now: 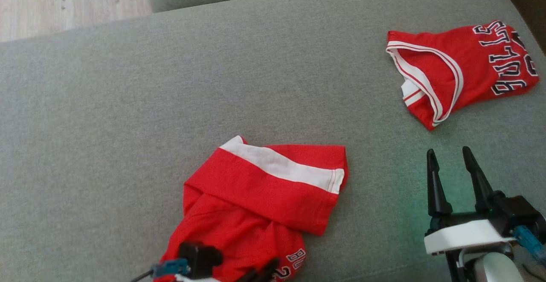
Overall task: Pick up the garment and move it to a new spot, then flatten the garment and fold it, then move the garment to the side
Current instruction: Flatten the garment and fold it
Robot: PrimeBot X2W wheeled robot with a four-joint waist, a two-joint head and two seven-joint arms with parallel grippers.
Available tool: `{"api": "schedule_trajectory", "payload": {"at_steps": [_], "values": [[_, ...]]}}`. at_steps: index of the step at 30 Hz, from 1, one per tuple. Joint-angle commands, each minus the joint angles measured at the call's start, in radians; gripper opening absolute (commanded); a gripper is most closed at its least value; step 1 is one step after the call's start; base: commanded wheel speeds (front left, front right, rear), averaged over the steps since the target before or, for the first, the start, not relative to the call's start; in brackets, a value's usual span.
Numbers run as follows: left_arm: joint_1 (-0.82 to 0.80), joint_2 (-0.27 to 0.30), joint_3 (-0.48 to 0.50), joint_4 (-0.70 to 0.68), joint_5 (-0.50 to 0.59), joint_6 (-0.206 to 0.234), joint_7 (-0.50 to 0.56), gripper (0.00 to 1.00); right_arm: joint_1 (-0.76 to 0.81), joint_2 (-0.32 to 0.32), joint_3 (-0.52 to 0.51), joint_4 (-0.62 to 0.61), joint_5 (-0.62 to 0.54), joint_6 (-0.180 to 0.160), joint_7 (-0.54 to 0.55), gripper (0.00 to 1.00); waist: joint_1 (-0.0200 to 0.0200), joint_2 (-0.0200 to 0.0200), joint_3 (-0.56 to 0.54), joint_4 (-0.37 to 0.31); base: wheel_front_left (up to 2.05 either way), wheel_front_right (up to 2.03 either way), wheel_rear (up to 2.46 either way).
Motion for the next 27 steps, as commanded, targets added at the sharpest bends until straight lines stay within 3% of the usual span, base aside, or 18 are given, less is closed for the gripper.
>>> {"api": "schedule_trajectory", "payload": {"at_steps": [1, 8, 11, 17, 20, 24, 27], "values": [[-0.038, -0.010, 0.019, -0.048, -0.027, -0.031, -0.002, 0.00, -0.036, -0.005, 0.016, -0.032, 0.003, 0.007, -0.011, 1.00, -0.0001, 0.0000, 0.000, 0.006, 0.00, 0.00, 0.00], [-0.046, 0.022, 0.140, -0.246, -0.172, -0.092, -0.032, 0.00, -0.033, -0.005, 0.010, -0.034, 0.002, 0.007, -0.011, 1.00, -0.0001, 0.0000, -0.008, 0.043, 0.00, 0.00, 0.00], [-0.065, 0.085, 0.243, -0.377, -0.242, -0.094, -0.035, 0.00, -0.033, -0.005, 0.013, -0.034, 0.001, 0.007, -0.011, 1.00, -0.0001, 0.0000, -0.013, 0.062, 0.00, 0.00, 0.00], [-0.100, 0.266, 0.450, -0.532, -0.391, -0.054, 0.025, 0.00, -0.042, -0.005, 0.026, -0.031, 0.009, 0.007, -0.011, 1.00, -0.0001, 0.0000, -0.019, 0.071, 0.00, 0.00, 0.00], [-0.131, 0.301, 0.526, -0.547, -0.488, -0.040, 0.055, 0.00, -0.044, -0.005, 0.026, -0.031, 0.010, 0.007, -0.011, 1.00, -0.0001, 0.0000, -0.018, 0.070, 0.00, 0.00, 0.00], [-0.231, 0.270, 0.510, -0.494, -0.557, -0.010, 0.133, 0.00, -0.056, -0.005, 0.031, -0.025, 0.013, 0.007, -0.011, 1.00, -0.0001, 0.0000, -0.006, 0.058, 0.00, 0.00, 0.00], [-0.339, 0.165, 0.440, -0.391, -0.573, 0.053, 0.178, 0.00, -0.072, -0.005, 0.049, -0.019, 0.020, 0.007, -0.011, 1.00, -0.0001, 0.0000, 0.001, 0.036, 0.00, 0.00, 0.00]]}}
